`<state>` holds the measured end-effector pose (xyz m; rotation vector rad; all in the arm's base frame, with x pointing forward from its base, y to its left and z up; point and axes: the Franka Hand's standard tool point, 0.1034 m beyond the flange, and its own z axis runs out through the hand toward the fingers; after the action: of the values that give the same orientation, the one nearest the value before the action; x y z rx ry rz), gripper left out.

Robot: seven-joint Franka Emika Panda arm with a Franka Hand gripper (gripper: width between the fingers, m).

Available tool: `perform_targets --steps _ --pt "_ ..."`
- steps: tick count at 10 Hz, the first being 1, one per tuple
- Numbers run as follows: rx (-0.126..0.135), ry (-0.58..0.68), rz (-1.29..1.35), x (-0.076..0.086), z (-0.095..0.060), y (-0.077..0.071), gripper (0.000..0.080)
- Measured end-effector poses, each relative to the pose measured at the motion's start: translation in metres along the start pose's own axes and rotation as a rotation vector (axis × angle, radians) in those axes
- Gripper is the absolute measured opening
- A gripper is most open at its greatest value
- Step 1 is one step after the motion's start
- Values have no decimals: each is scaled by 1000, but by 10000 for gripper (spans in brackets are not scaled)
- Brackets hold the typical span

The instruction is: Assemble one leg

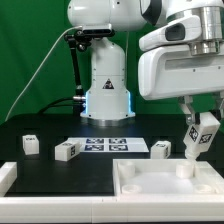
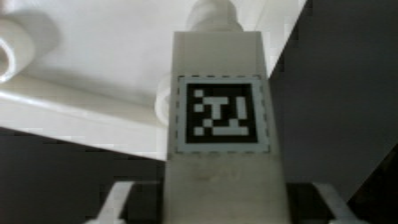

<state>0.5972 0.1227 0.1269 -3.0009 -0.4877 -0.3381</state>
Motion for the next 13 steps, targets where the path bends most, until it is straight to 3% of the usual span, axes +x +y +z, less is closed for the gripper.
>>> perform_targets --steps 1,3,4,7,8,9,13 --pt "-3 15 -1 2 0 1 292" --pt "-38 146 -13 4 0 10 292" --pt "-33 133 -10 8 3 11 292" --pt "-40 182 -17 33 13 21 292" --pt "-53 240 -17 41 14 24 292" --pt "-64 286 -16 42 18 25 292" --pt "-55 268 -28 32 26 13 293"
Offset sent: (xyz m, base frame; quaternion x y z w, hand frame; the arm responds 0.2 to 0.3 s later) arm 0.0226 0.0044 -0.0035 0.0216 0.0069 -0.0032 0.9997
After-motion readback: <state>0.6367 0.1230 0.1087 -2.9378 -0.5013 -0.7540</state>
